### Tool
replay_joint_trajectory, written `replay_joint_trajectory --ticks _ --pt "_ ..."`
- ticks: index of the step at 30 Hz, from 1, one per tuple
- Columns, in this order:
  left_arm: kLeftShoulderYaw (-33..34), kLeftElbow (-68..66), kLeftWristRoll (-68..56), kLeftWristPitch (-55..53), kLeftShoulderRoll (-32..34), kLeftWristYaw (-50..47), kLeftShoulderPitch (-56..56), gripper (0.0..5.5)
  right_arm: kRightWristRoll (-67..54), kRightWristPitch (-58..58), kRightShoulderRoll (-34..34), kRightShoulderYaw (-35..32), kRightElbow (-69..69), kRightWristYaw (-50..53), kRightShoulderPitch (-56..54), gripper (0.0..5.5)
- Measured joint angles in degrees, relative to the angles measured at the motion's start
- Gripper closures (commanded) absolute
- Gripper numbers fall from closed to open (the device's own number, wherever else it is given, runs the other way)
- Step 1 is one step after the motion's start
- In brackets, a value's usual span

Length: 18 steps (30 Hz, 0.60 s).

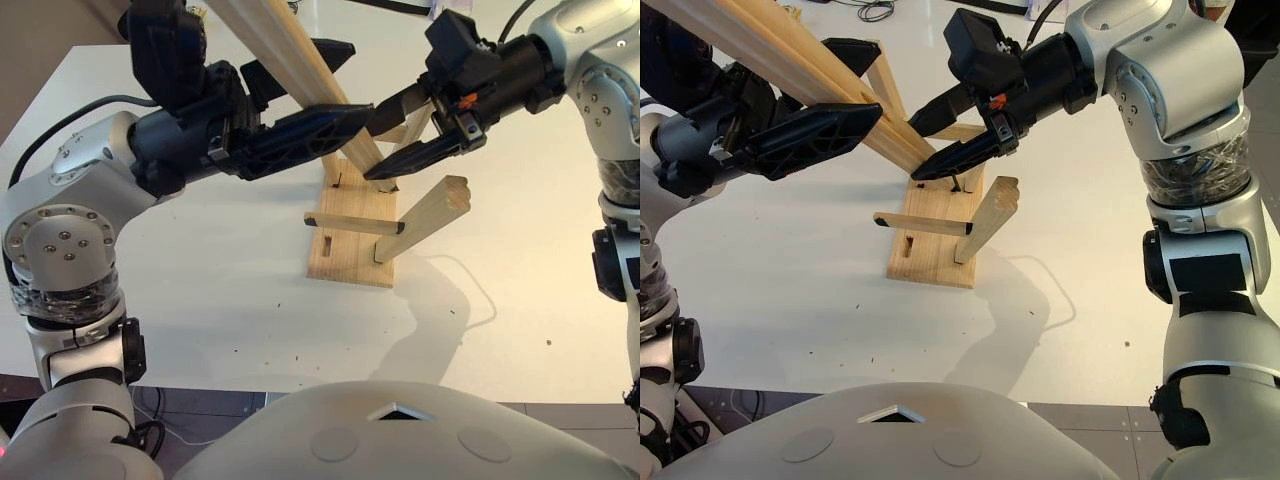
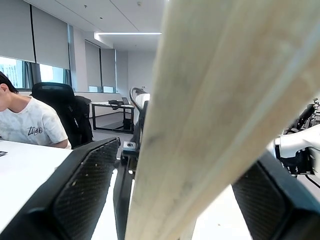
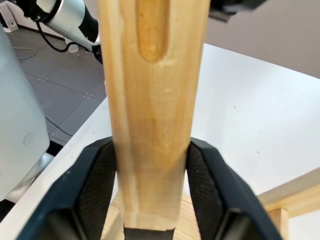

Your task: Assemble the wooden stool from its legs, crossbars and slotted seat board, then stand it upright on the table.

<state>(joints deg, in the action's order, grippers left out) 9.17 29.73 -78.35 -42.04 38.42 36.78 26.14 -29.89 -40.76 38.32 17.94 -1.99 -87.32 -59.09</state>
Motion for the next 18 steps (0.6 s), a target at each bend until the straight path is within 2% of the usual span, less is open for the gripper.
replay_joint_trajectory --ticks 17,18 --pt "-0.49 -0.19 1.49 -0.15 -0.91 -1.69 -0.04 1.81 2.90 1.87 -1.67 0.48 1.33 -0.74 -0.61 3.44" --pt "-0.48 -0.18 1.46 -0.35 -0.91 -1.69 -0.05 1.99 3.11 2.16 -1.78 0.48 1.80 -0.71 -0.61 3.44"
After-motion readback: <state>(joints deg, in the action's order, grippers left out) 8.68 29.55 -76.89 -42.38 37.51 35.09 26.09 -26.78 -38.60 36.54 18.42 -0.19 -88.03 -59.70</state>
